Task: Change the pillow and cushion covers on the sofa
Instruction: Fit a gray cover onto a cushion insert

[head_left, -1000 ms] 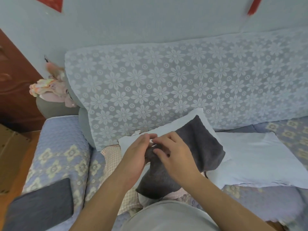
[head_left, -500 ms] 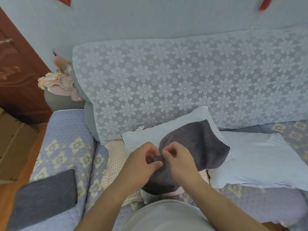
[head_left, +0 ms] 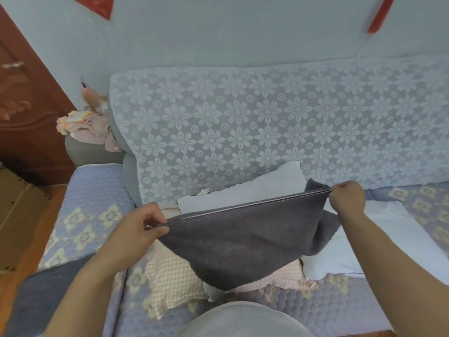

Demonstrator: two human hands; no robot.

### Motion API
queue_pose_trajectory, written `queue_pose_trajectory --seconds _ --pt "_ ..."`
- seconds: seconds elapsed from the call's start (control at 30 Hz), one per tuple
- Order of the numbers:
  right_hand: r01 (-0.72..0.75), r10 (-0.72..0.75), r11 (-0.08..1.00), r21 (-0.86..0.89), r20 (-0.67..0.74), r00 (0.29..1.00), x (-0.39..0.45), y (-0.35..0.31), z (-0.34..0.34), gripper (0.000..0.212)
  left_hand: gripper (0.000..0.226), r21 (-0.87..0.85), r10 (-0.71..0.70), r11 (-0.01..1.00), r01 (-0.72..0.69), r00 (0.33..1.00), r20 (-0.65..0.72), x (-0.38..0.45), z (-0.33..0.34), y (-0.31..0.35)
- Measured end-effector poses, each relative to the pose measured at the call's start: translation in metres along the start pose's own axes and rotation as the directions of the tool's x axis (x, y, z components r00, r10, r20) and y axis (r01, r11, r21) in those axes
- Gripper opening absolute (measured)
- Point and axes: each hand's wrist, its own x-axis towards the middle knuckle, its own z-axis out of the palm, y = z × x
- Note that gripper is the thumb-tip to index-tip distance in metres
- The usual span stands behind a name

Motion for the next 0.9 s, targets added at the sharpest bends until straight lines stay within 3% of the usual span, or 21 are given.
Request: queue_pose_trajectory --seconds 0.13,0.23,0.37,0.47,0.53,0.67,0.73,0.83,0.9 --pt "0.036 -0.033 0.999 0.027 -0.114 0.993 -0.004 -0.004 -0.011 0.02 0.027 0.132 -0.182 0.96 0.248 0.907 -0.38 0.002 -0.003 -0.05" --pt "0.09 -0.088 0.996 0.013 -0.112 0.99 -0.023 -0.012 -0.005 0.019 0.017 0.288 -0.212 0.886 0.364 0.87 -0.445 0.008 0.015 -0.065" --pt "0.278 -0.281 0.959 -0.059 -0.048 0.958 -0.068 -0.025 0.0 0.02 0.012 0.527 -0.232 0.797 0.293 0.956 -0.18 0.027 0.059 -0.073" --pt "0.369 -0.369 0.929 -0.002 -0.029 0.929 -0.106 -0.033 -0.008 0.016 0.006 0.43 -0.296 0.872 0.235 0.952 0.081 0.032 0.095 -0.07" --pt "0.354 -0.354 0.923 0.148 -0.028 0.935 -0.131 -0.042 -0.019 0.022 0.012 0.321 -0.218 0.933 0.162 0.965 0.148 0.03 0.114 -0.062" --pt "0.336 -0.339 0.872 0.355 -0.056 0.939 -0.163 -0.06 -0.045 0.013 0.057 0.24 -0.009 0.971 -0.005 0.998 0.056 0.036 0.133 -0.043" --pt "0.35 -0.334 0.84 0.415 -0.113 0.936 -0.172 -0.065 -0.058 0.012 0.077 0.328 0.008 0.943 -0.062 0.986 0.164 0.045 0.138 -0.041" --pt "0.346 -0.292 0.819 0.458 -0.187 0.938 -0.177 -0.07 -0.075 0.009 0.106 0.3 -0.076 0.951 -0.067 0.895 0.44 0.045 0.144 -0.048" --pt "0.338 -0.276 0.821 0.461 -0.197 0.941 -0.178 -0.071 -0.084 0.007 0.117 0.285 -0.096 0.958 -0.037 0.893 0.439 0.031 0.155 -0.05"
